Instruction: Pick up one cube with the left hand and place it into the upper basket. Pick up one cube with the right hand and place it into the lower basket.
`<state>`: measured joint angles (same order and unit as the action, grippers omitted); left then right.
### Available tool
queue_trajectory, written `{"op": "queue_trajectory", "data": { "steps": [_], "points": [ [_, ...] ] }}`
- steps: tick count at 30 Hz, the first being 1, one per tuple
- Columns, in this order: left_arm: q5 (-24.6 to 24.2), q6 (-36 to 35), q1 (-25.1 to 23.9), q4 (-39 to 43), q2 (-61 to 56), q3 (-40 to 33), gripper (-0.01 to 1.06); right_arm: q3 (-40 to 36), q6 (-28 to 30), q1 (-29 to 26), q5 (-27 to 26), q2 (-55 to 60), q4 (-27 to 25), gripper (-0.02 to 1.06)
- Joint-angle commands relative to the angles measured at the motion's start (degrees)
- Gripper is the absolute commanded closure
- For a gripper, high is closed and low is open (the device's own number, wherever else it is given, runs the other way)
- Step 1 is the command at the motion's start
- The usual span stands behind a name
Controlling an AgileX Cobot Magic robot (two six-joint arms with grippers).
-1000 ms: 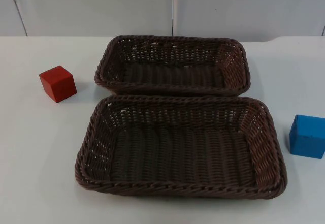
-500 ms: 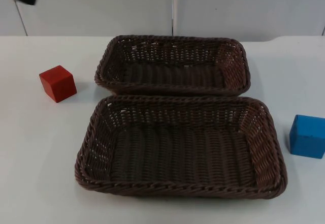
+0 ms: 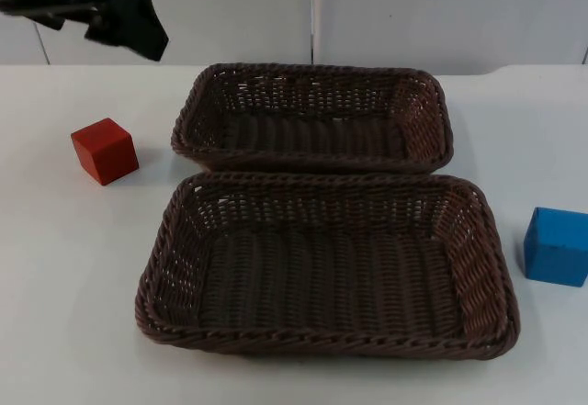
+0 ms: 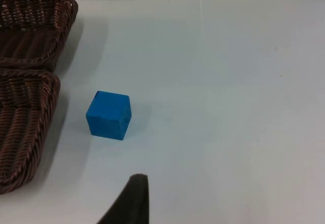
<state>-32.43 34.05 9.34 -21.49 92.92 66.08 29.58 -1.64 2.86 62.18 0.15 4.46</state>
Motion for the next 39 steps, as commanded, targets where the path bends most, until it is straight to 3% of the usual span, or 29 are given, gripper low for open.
{"op": "queue_trajectory", "data": {
  "steps": [1, 22, 26, 39],
  "points": [
    [0.50, 0.12, 0.34, 1.36, 1.90, 1.24, 0.00, -0.13, 0.14, -0.32, -0.46, -0.15, 0.13, -0.01],
    [4.31, -0.24, -1.43, 11.32, 20.65, 11.04, 0.00, -0.13, 0.14, -0.32, -0.46, -0.15, 0.13, -0.01],
    [4.91, -3.81, -1.43, 16.48, 23.77, 13.38, 0.00, -0.13, 0.14, -0.32, -0.46, -0.15, 0.13, -0.01],
    [4.94, -5.81, -4.65, 16.41, 29.30, 18.23, 0.00, -0.13, 0.14, -0.32, -0.46, -0.15, 0.13, -0.01]
  ]
}}
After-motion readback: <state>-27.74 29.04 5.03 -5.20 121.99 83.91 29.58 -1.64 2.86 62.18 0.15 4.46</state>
